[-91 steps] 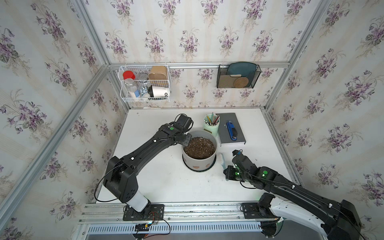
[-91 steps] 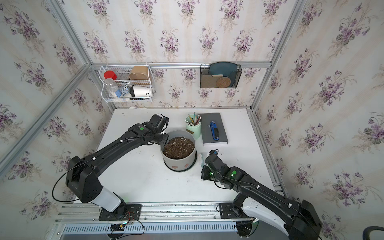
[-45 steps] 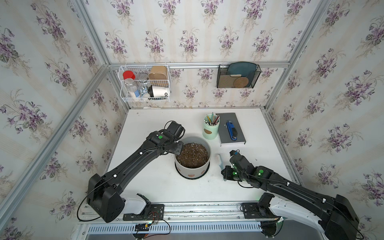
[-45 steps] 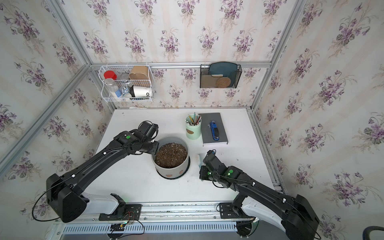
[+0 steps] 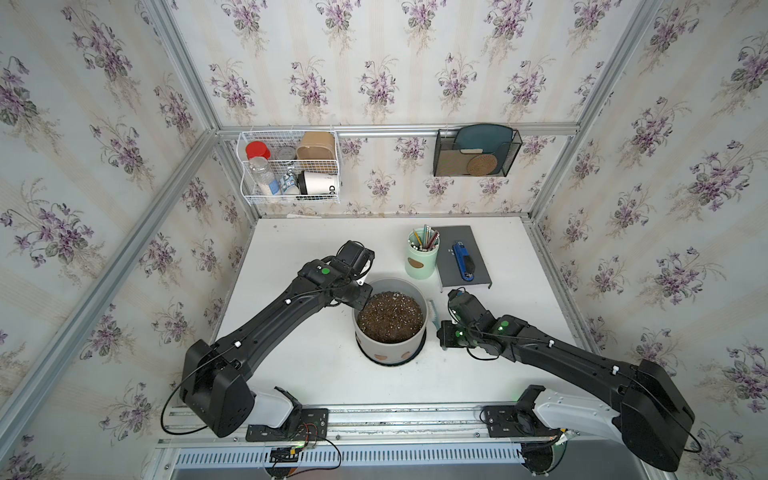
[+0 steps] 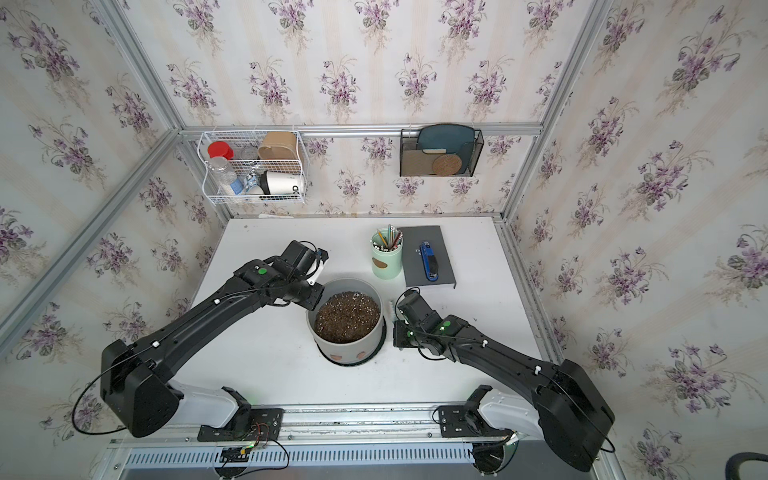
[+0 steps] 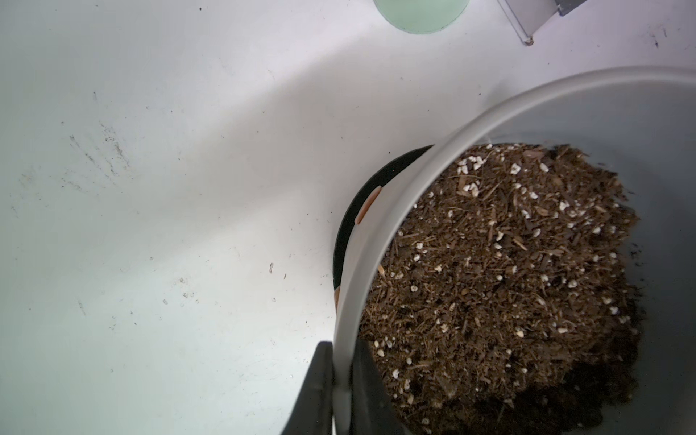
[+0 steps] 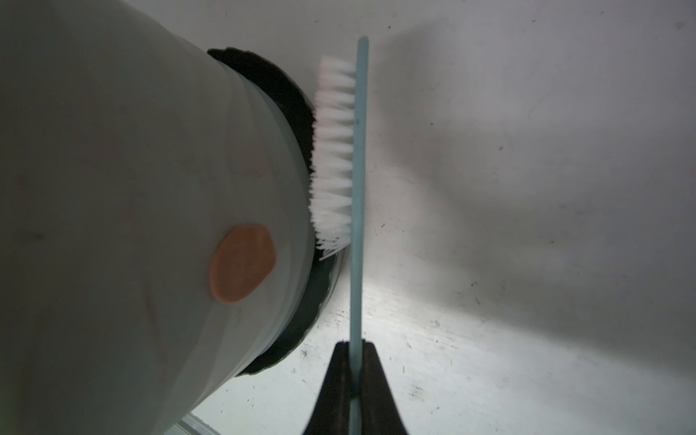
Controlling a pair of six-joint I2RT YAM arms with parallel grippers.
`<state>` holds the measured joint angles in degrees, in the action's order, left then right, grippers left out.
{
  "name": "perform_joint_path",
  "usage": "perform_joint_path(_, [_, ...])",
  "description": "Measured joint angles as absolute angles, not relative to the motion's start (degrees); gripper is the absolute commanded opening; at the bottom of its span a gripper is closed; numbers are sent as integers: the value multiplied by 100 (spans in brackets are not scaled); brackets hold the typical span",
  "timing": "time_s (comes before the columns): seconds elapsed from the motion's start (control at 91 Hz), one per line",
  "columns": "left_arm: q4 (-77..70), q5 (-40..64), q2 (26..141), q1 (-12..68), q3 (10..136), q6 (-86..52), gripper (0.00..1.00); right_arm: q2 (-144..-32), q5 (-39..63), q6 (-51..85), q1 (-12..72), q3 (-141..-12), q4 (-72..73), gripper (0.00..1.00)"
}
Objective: Scrub the dried mud off the ceramic pot
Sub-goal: Rotate the pot on the tray, then brush off the soil from the pot.
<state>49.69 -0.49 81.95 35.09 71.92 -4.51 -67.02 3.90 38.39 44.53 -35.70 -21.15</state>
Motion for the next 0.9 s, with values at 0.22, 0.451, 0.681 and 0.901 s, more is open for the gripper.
perform_joint_path(0.22, [4998,-167,8313,3527,7249,-642,0,-6685,281,4053,4890,-3317,-1933,0])
perform_joint_path(0.451, [4936,-187,8302,3538,7199,-930,0,-6471,217,4211,4917,-3124,-1848,0])
perform_joint_path(0.681, [4930,-193,8324,3540,7201,-1046,0,-6114,287,4359,5013,-2991,-1774,0])
perform_joint_path(0.901, [4958,-224,8344,3546,7236,-1037,0,-5736,399,4510,5013,-2803,-1623,0])
